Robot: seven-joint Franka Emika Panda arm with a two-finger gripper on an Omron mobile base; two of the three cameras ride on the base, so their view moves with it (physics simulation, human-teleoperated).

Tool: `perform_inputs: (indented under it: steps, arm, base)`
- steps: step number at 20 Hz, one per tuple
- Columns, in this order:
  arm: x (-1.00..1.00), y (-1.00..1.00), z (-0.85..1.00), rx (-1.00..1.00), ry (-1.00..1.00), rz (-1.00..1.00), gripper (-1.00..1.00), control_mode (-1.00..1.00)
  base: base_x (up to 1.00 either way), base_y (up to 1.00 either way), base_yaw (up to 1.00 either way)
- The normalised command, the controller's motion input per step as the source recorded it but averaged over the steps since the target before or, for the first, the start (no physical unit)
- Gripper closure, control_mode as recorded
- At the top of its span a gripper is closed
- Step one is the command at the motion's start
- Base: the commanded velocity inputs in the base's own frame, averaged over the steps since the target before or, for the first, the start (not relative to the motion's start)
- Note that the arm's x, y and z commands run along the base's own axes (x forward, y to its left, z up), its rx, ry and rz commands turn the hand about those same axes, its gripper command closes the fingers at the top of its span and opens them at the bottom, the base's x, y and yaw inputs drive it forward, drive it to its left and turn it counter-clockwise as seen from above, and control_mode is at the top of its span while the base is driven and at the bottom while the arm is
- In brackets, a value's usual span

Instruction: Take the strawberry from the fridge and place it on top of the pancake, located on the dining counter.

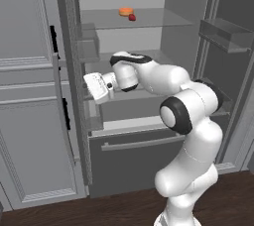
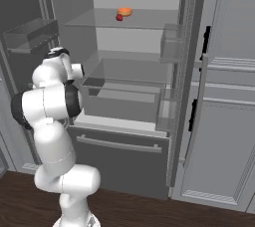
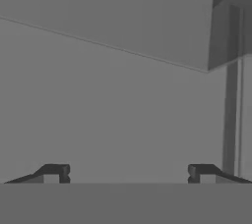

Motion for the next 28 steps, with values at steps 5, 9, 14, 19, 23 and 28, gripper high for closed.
perform_inputs:
  steps: [5, 9, 14, 19, 23, 28]
  arm:
    - [-0.14, 0.26, 0.0, 0.0, 0.0, -0.03, -1.0, -1.0]
    - [-0.13, 0.13, 0.0, 0.0, 0.0, -0.04, -1.0, -1.0]
    - [-0.04, -0.19, 0.0, -0.03, 0.0, -0.02, -1.0, -1.0]
    - [0.0, -0.84, 0.02, 0.0, 0.0, 0.0, -1.0, -1.0]
    - [0.0, -1.0, -0.04, 0.0, 0.0, 0.0, -1.0, -1.0]
    - [0.0, -1.0, -0.18, -0.14, 0.0, 0.0, -1.0, -1.0]
  base:
    - [0.0, 0.0, 0.0]
    - [0.0, 0.0, 0.0]
    - [0.0, 0.0, 0.0]
    - [0.0, 0.0, 0.0]
    - [0.0, 0.0, 0.0]
    - [0.0, 0.0, 0.0]
